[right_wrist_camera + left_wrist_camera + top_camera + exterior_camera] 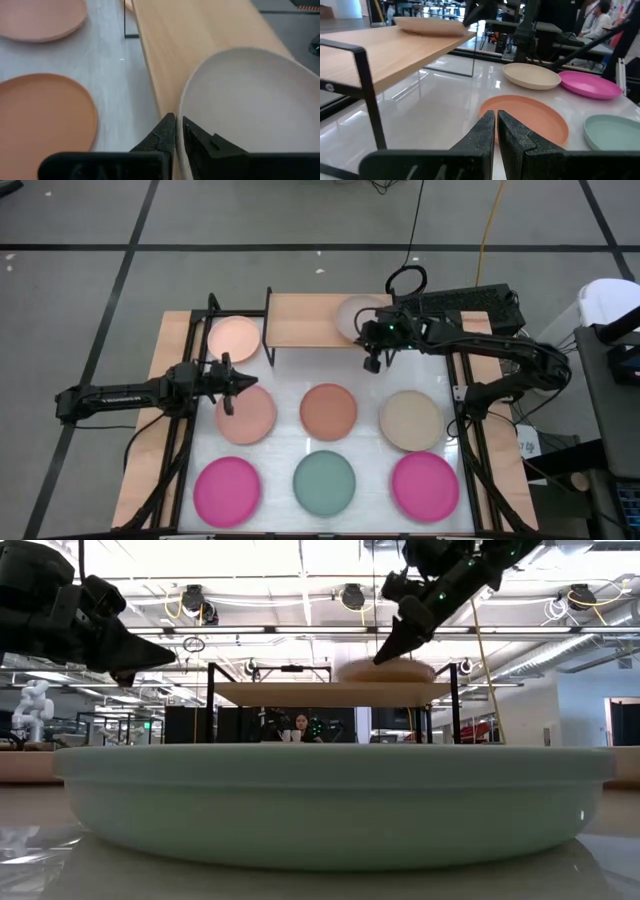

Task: Place and stack plates onto a shelf
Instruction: Put the top gray plate on the shelf, then stack the light orange plate on the gray plate

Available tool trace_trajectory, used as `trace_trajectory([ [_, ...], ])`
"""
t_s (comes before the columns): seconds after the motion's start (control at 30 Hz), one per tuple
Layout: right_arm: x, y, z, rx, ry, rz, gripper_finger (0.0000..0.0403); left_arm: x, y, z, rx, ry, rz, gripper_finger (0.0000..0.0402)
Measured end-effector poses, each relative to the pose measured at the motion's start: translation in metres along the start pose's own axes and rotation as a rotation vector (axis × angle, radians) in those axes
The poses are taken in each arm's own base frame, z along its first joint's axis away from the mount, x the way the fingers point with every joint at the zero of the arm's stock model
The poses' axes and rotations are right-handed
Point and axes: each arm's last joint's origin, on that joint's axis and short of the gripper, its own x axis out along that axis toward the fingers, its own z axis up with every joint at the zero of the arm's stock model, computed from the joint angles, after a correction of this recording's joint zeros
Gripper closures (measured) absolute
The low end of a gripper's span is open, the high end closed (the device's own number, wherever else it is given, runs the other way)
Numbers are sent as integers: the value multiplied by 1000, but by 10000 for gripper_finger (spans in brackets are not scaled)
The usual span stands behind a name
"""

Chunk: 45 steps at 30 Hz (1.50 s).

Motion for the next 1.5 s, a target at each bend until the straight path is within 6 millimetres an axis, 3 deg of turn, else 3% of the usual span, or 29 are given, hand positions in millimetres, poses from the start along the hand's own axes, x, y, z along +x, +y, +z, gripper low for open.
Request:
trace_trajectory([
  [0.2, 11, 1, -4, 1, 36, 10, 379, 0, 0, 0, 16, -2, 16, 378],
  [0.4, 8, 4, 2, -25, -17, 10, 378, 0, 1, 1, 88, -6, 24, 378],
  [0.57, -12, 7, 18, -50, -170, -8, 378, 0, 0, 3, 118, -33, 23, 378],
  [0.87, -68, 19, 41, -77, -431, -8, 378, -1, 0, 10, 161, -106, 38, 378],
  [1.0, -86, 27, 44, -64, -494, 20, 378, -3, -2, 34, 180, -143, 50, 378],
  [1.27, -97, 39, 45, -34, -514, 82, 378, -5, -6, 86, 247, 104, 127, 378],
  [1.5, -98, 53, 45, -79, -516, 129, 378, 17, -12, 102, 249, 392, 86, 378],
])
